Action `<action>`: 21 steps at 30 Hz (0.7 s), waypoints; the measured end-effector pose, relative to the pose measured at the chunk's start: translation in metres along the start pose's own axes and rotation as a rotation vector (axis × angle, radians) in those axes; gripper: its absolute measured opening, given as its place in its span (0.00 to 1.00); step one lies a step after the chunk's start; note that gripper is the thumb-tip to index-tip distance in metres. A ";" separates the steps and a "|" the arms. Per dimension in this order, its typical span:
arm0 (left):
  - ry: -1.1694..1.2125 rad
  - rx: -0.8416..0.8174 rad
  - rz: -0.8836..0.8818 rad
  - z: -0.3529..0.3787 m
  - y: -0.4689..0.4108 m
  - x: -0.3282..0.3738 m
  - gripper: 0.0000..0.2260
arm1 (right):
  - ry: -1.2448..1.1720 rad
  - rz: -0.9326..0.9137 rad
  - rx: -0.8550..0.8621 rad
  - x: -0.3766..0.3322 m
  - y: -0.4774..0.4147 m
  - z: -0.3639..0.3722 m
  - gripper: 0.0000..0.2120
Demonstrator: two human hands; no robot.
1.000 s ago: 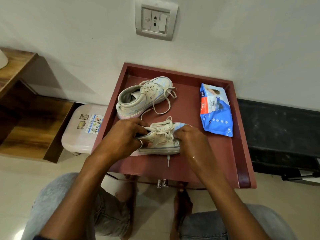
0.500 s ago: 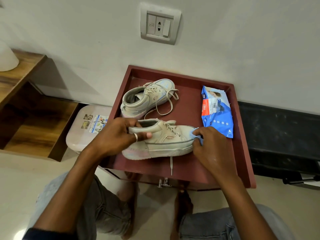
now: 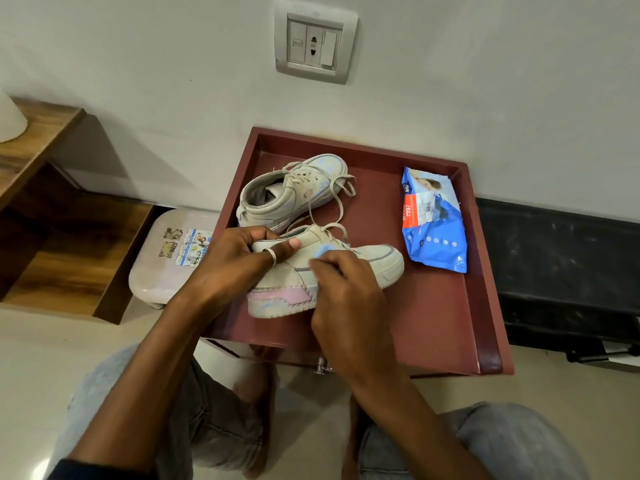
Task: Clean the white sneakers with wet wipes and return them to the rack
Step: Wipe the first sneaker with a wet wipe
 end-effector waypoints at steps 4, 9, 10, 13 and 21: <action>0.007 0.002 0.000 0.000 0.001 0.000 0.13 | -0.022 -0.110 -0.066 0.002 0.000 -0.001 0.17; 0.013 -0.011 -0.019 0.001 0.000 0.000 0.13 | 0.128 0.135 -0.022 0.072 -0.018 -0.041 0.18; 0.012 -0.005 -0.023 0.001 -0.001 0.000 0.13 | 0.128 0.166 -0.005 0.075 -0.019 -0.044 0.17; 0.019 0.008 -0.040 0.001 -0.002 0.001 0.12 | 0.017 0.088 0.056 0.045 -0.015 -0.032 0.16; 0.043 -0.015 -0.052 -0.001 0.001 0.003 0.13 | -0.139 -0.174 -0.091 0.017 -0.009 -0.012 0.17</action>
Point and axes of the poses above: each hand's wrist, its own y-axis away from the middle knuckle, its own z-axis out of the palm, x = y × z, the point moved 3 cm from there along -y, towards the middle knuckle, and after that the axes turned 5 degrees about -y, right-handed, at the moved point
